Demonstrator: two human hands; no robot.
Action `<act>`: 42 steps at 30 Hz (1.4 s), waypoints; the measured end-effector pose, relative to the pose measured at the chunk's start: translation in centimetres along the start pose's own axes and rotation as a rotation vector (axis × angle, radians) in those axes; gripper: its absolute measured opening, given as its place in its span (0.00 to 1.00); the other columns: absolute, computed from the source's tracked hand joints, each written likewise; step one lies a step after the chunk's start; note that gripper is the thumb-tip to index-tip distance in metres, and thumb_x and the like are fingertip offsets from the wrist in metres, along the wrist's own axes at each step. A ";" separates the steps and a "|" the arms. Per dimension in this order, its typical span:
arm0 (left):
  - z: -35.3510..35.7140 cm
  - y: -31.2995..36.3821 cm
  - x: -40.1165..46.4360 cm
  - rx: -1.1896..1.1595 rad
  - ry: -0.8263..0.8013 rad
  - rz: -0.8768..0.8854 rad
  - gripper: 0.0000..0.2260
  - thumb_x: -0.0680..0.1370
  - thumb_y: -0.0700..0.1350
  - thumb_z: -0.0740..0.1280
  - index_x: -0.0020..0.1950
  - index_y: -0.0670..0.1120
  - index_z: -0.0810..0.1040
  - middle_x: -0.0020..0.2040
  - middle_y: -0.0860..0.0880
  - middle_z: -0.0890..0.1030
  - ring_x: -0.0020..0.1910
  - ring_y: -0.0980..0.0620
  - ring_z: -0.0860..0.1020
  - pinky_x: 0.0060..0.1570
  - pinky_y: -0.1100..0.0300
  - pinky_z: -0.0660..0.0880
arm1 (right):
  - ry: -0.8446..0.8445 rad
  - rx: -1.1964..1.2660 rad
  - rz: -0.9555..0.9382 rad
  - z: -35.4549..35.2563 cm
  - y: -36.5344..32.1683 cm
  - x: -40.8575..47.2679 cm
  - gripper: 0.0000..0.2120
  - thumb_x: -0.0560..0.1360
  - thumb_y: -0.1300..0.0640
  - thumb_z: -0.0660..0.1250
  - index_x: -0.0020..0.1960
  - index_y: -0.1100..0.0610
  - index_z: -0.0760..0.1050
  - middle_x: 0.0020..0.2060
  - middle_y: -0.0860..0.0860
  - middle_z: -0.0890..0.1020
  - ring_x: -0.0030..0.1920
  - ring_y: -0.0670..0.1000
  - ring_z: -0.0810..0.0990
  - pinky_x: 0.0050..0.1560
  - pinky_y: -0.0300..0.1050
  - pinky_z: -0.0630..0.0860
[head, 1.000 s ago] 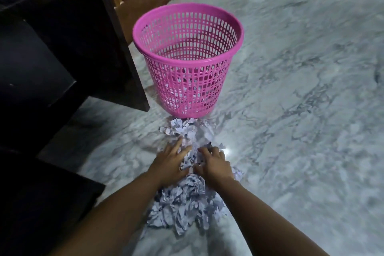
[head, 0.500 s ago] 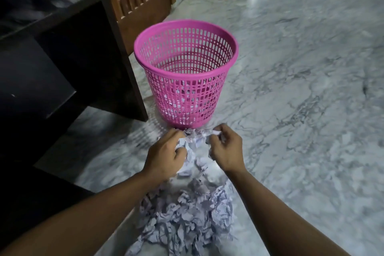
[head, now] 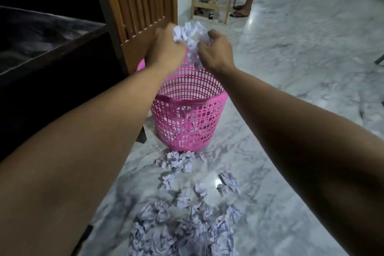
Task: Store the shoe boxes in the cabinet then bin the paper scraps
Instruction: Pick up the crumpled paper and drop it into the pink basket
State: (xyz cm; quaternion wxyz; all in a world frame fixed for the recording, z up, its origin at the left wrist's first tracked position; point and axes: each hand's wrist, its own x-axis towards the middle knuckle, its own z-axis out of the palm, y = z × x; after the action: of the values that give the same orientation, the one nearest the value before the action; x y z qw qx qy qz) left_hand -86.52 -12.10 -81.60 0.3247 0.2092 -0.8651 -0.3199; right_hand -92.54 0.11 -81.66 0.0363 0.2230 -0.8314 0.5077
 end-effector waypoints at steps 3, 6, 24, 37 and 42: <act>1.0 -1.5 0.6 0.288 -0.407 -0.114 0.20 0.76 0.46 0.69 0.68 0.47 0.74 0.65 0.42 0.78 0.61 0.40 0.78 0.56 0.52 0.76 | -0.211 -0.243 0.094 -0.3 0.8 1.6 0.28 0.81 0.55 0.60 0.79 0.62 0.61 0.74 0.62 0.72 0.71 0.60 0.74 0.68 0.47 0.71; 0.2 -1.9 -1.9 0.311 -0.210 -0.075 0.30 0.76 0.48 0.69 0.77 0.54 0.64 0.78 0.45 0.64 0.75 0.40 0.64 0.73 0.41 0.63 | -0.107 -0.225 -0.004 -1.6 2.0 -0.2 0.26 0.82 0.52 0.57 0.78 0.59 0.64 0.74 0.59 0.73 0.70 0.58 0.75 0.70 0.43 0.70; -9.0 -23.1 -48.2 0.643 -0.995 0.121 0.66 0.54 0.87 0.58 0.82 0.49 0.52 0.83 0.40 0.47 0.81 0.36 0.44 0.73 0.37 0.45 | -0.596 -0.669 0.042 -1.8 25.1 -44.9 0.67 0.56 0.11 0.56 0.84 0.47 0.45 0.84 0.56 0.46 0.83 0.61 0.44 0.75 0.77 0.49; 2.3 -18.7 -42.3 0.429 -0.909 0.160 0.38 0.71 0.49 0.65 0.80 0.53 0.56 0.78 0.44 0.61 0.72 0.40 0.66 0.64 0.48 0.73 | -0.535 -0.695 0.004 3.5 23.9 -39.8 0.34 0.76 0.29 0.55 0.78 0.43 0.59 0.75 0.56 0.66 0.71 0.61 0.69 0.65 0.58 0.73; 3.1 -17.8 -40.7 0.317 -0.828 0.087 0.26 0.69 0.36 0.65 0.65 0.54 0.69 0.63 0.51 0.69 0.60 0.44 0.74 0.42 0.50 0.78 | -0.480 -0.503 -0.009 2.4 24.0 -38.7 0.21 0.77 0.45 0.62 0.68 0.49 0.71 0.63 0.53 0.72 0.60 0.57 0.75 0.56 0.52 0.77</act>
State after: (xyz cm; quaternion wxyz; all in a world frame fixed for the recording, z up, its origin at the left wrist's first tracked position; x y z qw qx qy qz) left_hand -57.33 -0.22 -113.09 -0.0722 0.0741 -0.9686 -0.2262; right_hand -67.15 20.18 -113.83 -0.1042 0.3238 -0.9142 0.2201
